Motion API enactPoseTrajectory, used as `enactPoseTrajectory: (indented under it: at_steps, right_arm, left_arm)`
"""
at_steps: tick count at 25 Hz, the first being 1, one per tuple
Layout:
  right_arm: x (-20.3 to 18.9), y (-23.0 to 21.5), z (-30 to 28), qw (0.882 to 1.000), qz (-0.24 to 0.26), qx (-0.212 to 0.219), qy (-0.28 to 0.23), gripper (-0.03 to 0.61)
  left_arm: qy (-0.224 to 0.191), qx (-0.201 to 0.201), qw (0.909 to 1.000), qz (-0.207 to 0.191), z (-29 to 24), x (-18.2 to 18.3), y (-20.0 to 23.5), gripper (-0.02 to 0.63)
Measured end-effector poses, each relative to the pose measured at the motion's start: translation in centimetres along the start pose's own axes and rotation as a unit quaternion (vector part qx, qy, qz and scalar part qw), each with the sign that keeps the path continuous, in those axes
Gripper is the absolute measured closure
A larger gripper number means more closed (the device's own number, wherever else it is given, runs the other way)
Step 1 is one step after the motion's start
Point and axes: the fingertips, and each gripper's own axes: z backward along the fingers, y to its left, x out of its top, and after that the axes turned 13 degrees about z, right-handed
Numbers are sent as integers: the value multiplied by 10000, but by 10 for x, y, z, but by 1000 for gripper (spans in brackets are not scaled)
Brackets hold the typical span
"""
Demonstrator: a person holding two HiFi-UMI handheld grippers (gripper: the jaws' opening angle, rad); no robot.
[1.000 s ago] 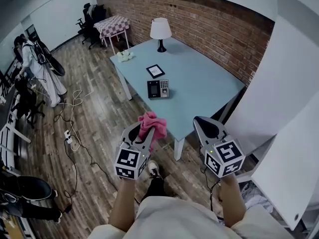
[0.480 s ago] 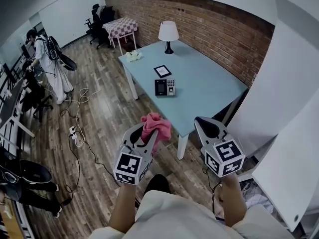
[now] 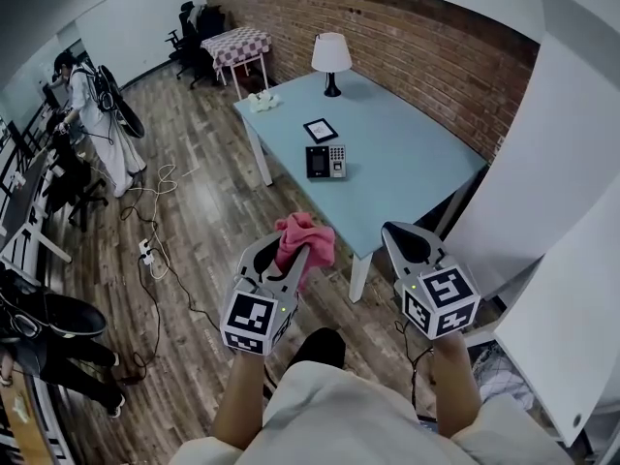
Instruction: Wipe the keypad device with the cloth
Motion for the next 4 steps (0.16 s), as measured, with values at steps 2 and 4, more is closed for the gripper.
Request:
enactPoseTrajectory:
  at_steps: [2, 4]
  right_arm:
    - [3, 2, -4, 10000, 16, 4, -20, 560]
    - [5, 6, -8, 10000, 34, 14, -46, 560]
  left_arm:
    - [-28, -17, 10000, -38, 1, 3, 3, 454]
    - [-44, -17, 10000, -76, 2, 4, 8, 455]
